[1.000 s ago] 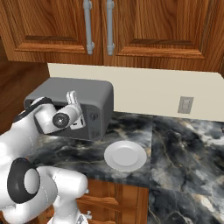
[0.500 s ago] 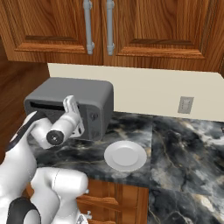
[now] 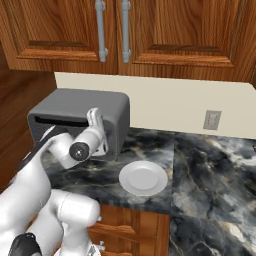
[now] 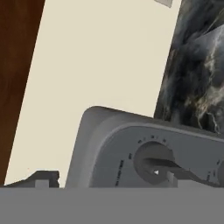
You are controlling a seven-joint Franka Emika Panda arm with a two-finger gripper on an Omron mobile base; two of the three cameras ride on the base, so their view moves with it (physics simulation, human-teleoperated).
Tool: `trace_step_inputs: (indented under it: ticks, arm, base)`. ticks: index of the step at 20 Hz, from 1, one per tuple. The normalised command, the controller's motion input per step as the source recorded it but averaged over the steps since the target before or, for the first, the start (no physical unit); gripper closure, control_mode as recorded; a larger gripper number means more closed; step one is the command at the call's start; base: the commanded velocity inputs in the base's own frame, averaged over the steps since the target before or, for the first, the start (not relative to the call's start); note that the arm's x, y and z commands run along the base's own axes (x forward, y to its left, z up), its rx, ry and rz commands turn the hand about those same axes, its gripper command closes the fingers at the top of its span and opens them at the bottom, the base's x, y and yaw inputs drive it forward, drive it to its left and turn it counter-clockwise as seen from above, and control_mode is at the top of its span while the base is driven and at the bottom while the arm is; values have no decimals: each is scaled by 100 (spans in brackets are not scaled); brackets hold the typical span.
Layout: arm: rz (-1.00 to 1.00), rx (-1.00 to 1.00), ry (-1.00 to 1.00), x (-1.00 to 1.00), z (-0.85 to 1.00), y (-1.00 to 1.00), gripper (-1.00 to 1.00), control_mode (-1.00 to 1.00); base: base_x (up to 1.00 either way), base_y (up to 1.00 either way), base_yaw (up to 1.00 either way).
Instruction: Pull the toaster oven rack outwards. Pick up the baguette from the plate and place it on the toaster oven rack. Close the toaster oven door fully and set the temperature to the lowest setting.
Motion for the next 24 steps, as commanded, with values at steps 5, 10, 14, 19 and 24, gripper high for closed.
trace_step_inputs:
  ticks: [5,10,14,19,24]
  arm:
    - [23,-5,84,7,48,-27,-100,-100]
    - [23,-6,84,0,66,-18,-100,-100]
    - [18,-5,47,-29,6,-4,-100,-100]
    - [32,-2,-18,-70,-59,0,-100,-100]
    - [50,0,-23,-4,-15,-12,-100,-100]
  base:
    - [0,0,0]
    - [0,0,0]
    - [0,0,0]
    - [0,0,0]
    - [0,0,0]
